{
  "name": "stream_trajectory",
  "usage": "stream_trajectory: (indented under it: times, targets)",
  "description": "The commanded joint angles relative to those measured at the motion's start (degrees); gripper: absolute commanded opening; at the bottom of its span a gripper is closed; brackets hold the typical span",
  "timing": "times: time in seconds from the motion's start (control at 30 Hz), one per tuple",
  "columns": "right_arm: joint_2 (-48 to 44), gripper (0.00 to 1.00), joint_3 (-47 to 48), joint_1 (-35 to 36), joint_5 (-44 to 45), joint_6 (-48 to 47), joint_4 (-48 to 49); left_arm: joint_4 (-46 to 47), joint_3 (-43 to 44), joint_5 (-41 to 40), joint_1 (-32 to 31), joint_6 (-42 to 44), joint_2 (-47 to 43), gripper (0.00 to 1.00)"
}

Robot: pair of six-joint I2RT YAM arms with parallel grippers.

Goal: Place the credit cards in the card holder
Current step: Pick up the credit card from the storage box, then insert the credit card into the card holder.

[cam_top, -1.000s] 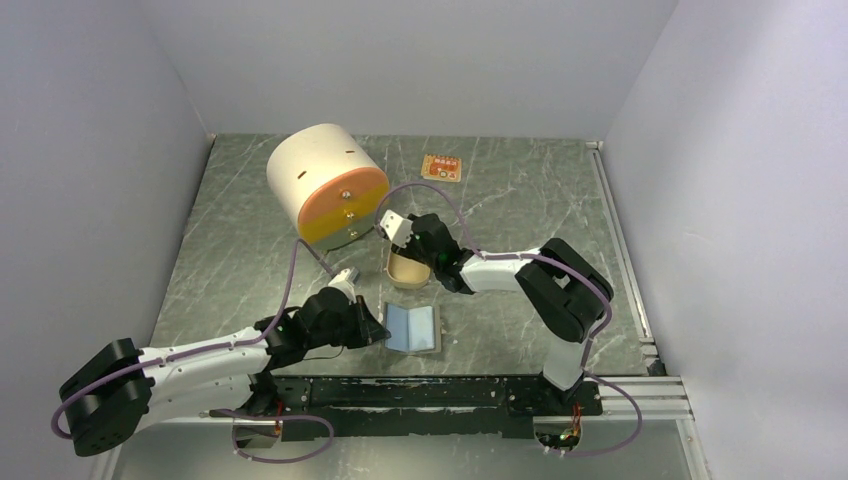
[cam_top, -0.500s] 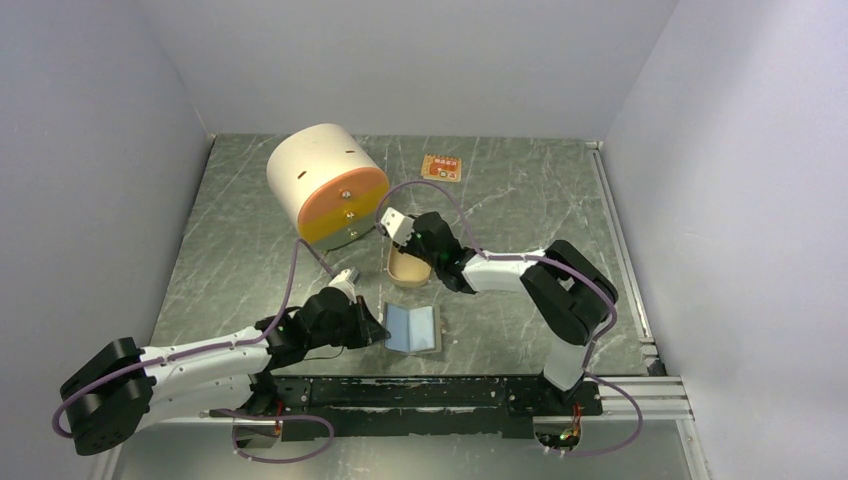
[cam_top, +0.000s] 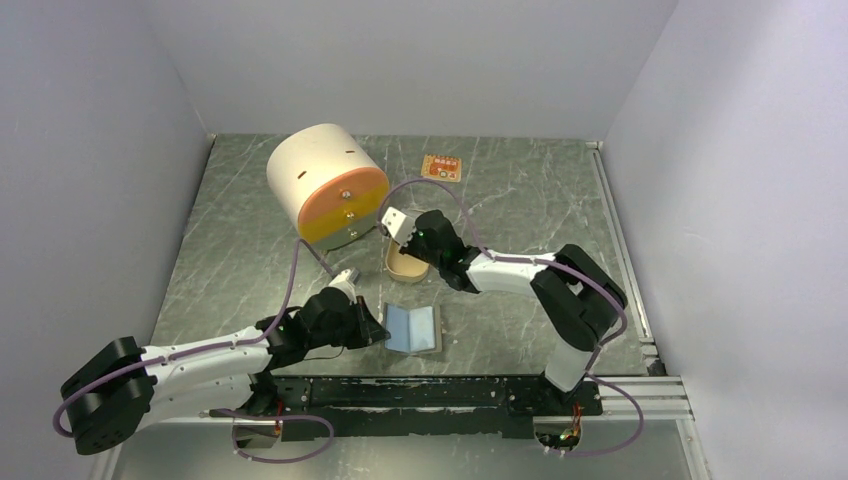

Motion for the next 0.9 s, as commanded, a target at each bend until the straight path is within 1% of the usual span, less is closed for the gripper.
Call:
stream_trajectory:
  times: [0.0, 0.13, 0.27, 0.43, 0.57, 0.63, 0.77, 0.87]
  targets:
    - [-3.1, 0.10, 0.5, -0.4, -4.1, 2.3, -3.3, 0.7, 0.6, -0.6, -0.1, 0.2, 0.2, 0.09]
    - [-6.0, 0.00, 0.1, -0.3, -7.7, 4.2, -6.5, -0.1, 1.0, -1.0, 0.0, 0.0, 0.8, 0.09]
    - [-10.3, 0.00, -1.0, -0.3, -11.5, 7.8, -9.0, -0.5, 1.4, -1.3, 0.0, -0.5, 1.6, 0.09]
    - [-16.8, 0.00, -2.8, -0.3, -16.2, 15.8, -10.2, -0.2, 0.8, -1.9, 0.0, -1.5, 1.8, 0.09]
    - [-20.8, 0.00, -3.5, -0.3, -20.4, 24.3, -13.0, 0.0, -0.1, -2.6, 0.0, -2.9, 1.3, 0.09]
    - [-23.5, 0.00, -5.1, -0.1, -20.9, 29.8, -12.4, 0.2, -0.4, -2.8, 0.0, -3.4, 0.8, 0.09]
    - [-29.8, 0.00, -11.1, 2.0, -15.8, 40.7, -7.2, -1.0, -0.5, -4.4, 0.0, -4.7, 0.5, 0.09]
    - [-32.0, 0.00, -12.6, 3.1, -14.5, 51.1, -7.6, -2.0, -0.1, -5.4, -0.1, -5.3, 1.3, 0.09]
